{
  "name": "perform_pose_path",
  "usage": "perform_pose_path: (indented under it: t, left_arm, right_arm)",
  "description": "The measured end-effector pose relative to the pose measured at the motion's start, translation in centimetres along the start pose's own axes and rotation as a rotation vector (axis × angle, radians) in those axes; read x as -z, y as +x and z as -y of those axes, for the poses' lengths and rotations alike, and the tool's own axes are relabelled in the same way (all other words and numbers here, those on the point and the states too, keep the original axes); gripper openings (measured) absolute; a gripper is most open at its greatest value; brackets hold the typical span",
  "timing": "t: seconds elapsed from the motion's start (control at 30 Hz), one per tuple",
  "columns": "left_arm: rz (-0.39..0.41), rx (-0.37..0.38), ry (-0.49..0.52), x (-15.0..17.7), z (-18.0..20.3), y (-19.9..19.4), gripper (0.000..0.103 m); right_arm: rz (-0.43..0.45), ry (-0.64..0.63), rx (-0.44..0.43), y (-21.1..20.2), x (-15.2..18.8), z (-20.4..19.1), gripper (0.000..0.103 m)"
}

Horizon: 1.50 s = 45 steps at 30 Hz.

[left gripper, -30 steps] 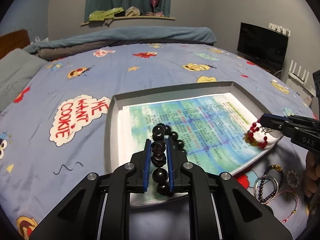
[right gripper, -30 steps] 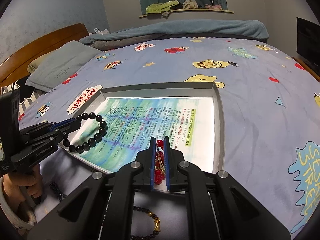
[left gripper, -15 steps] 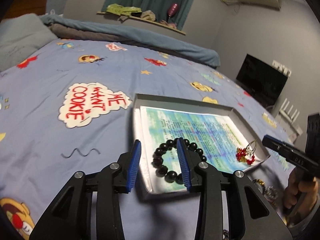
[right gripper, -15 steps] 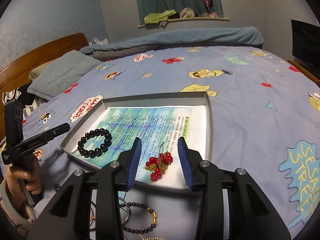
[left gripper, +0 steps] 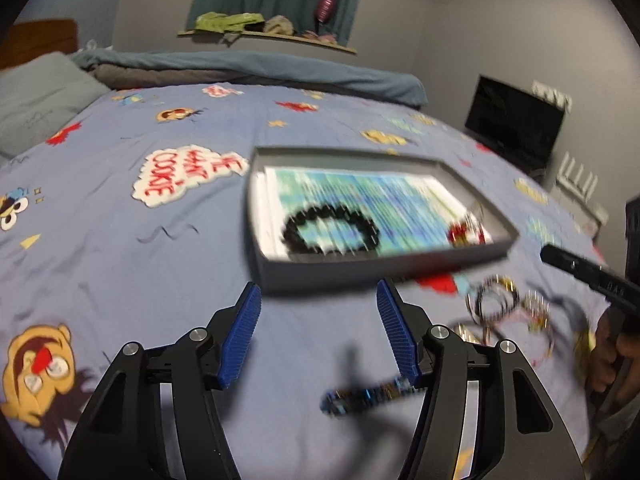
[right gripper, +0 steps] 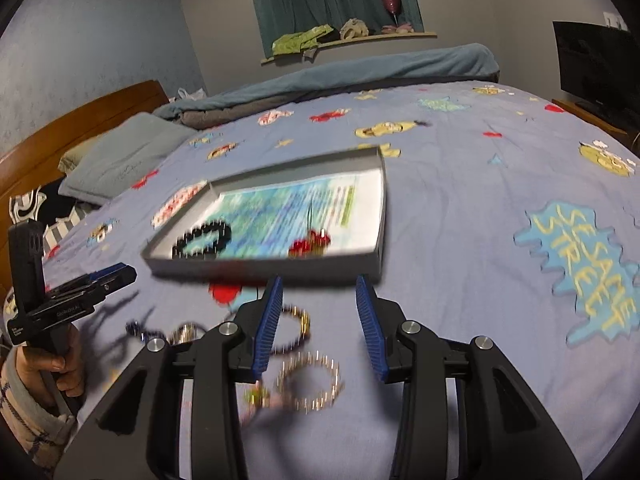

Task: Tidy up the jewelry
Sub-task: 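Grasp the blue-bronze beaded bracelet with the left tool while the right tool grasps the pearl bracelet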

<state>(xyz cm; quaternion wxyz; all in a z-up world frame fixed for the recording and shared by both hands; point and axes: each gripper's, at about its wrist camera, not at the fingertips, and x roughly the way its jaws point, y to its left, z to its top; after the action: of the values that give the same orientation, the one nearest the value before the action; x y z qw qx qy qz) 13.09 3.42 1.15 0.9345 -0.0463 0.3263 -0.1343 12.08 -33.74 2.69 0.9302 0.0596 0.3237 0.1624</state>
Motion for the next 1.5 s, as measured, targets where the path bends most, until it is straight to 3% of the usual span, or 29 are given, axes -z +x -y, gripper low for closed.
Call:
perform_pose_path:
  t: [0.3,0.43,0.87,0.97,1.07,1.17,1.27,1.3,1.43,1.5]
  left_arm:
    - [-0.035,0.050,0.093,2.6,2.4,-1.0,0.062]
    - [-0.096,0.071,0.133,3.1,3.2,-0.1,0.062]
    - [-0.117,0.106,0.183,3.5,3.4,-0.1,0.062]
    - [-0.121,0.084,0.242,3.5,3.6,-0.2,0.062]
    - [-0.150,0.131,0.266,3.6,3.7,0.4,0.062]
    - [-0.175,0.122,0.324,4.0,4.5,1.2,0.062]
    - [-0.189,0.114,0.330,4.2,4.6,1.7,0.062]
    - [-0.189,0.116,0.327,4.2,4.6,1.6,0.060]
    - [-0.180,0.149,0.334,4.4,4.7,0.9,0.026]
    - [-0.170,0.150,0.341,4.5,4.8,0.6,0.017]
  right_arm:
    - [-0.034,-0.039,-0.003,-0.9,3.8,-0.8,0.039]
    - [-0.035,-0.049,-0.006,-1.1,4.7,-1.0,0.044]
    - [-0.031,-0.013,0.000,-1.1,4.8,-0.4,0.044]
    - [-0.047,-0.001,0.006,-0.8,4.9,0.0,0.044]
    - [-0.078,-0.006,0.010,-0.1,4.7,-0.2,0.044]
    - [-0.096,-0.008,0.002,0.5,4.5,-0.3,0.044]
    - [-0.105,-0.008,-0.012,1.1,4.3,-0.3,0.037]
    - [-0.103,-0.007,-0.014,1.1,4.3,-0.3,0.037]
    - [-0.079,-0.006,-0.023,0.5,4.5,-0.2,0.037]
    - [-0.051,0.003,-0.036,-0.1,4.5,0.0,0.037]
